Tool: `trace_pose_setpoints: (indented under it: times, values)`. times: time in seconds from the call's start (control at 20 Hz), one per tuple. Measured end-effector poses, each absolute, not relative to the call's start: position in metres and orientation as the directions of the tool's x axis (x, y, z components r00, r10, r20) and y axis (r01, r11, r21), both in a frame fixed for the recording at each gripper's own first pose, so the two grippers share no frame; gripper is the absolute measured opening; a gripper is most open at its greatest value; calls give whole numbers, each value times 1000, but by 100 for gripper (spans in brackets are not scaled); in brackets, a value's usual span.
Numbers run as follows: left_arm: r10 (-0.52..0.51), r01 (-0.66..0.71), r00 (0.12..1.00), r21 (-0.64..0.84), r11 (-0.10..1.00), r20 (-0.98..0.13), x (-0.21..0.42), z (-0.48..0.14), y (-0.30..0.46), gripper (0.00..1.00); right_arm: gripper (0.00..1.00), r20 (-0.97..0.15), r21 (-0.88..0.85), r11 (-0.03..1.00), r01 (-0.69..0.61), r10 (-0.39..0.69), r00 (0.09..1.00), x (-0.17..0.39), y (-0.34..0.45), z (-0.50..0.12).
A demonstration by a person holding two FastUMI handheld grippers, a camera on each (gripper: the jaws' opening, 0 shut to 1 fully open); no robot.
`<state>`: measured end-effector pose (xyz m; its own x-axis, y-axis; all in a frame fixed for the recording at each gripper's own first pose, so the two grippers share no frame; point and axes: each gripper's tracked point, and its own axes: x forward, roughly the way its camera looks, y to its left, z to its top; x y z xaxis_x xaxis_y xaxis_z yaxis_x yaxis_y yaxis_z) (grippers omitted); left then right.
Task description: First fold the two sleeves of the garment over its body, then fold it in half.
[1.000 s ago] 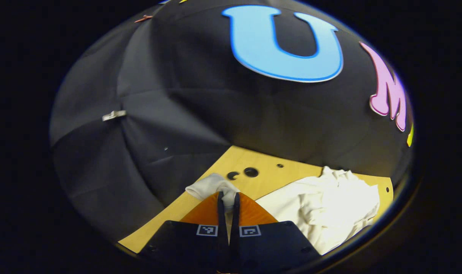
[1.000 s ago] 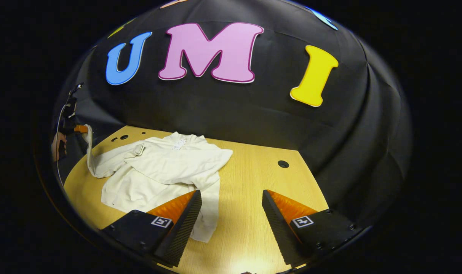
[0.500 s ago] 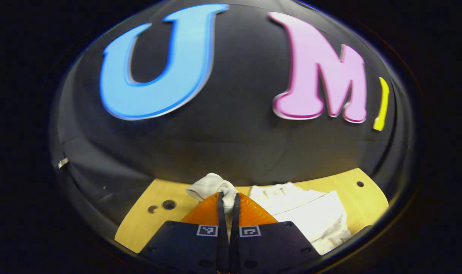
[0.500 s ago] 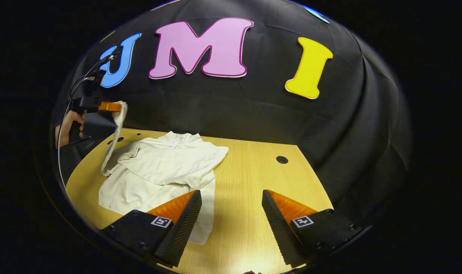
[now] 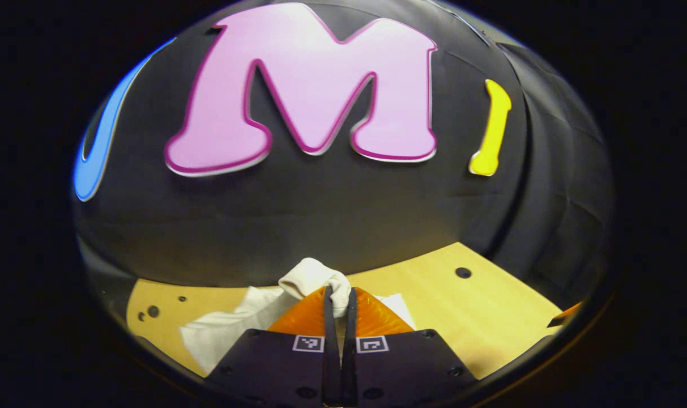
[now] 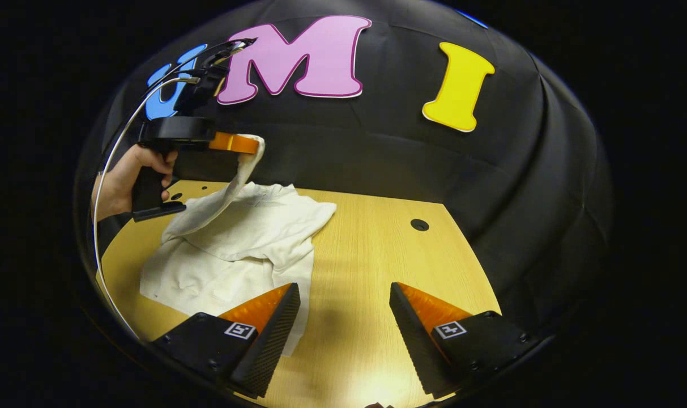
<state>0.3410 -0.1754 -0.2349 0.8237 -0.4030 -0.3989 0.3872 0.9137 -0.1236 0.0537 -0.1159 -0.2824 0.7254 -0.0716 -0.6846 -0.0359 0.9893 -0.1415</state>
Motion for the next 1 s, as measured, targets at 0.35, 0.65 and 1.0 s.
trace_pose_setpoints:
  times: [0.35, 0.65, 1.0]
  values:
    - [-493, 413, 748, -270, 870, -444, 326, -282, -225, 26, 98, -708, -138, 990, -40, -70, 703, 46, -126, -293]
    - [-488, 476, 758, -143, 868, -433, 292, -278, -191, 99, 98, -730, -125, 987, -98, -24, 683, 39, -104, -307]
    - [-380, 437, 791, 9, 899, -479, 207, -298, -94, 97, 98, -765, -72, 981, -177, 59, 641, 32, -61, -328]
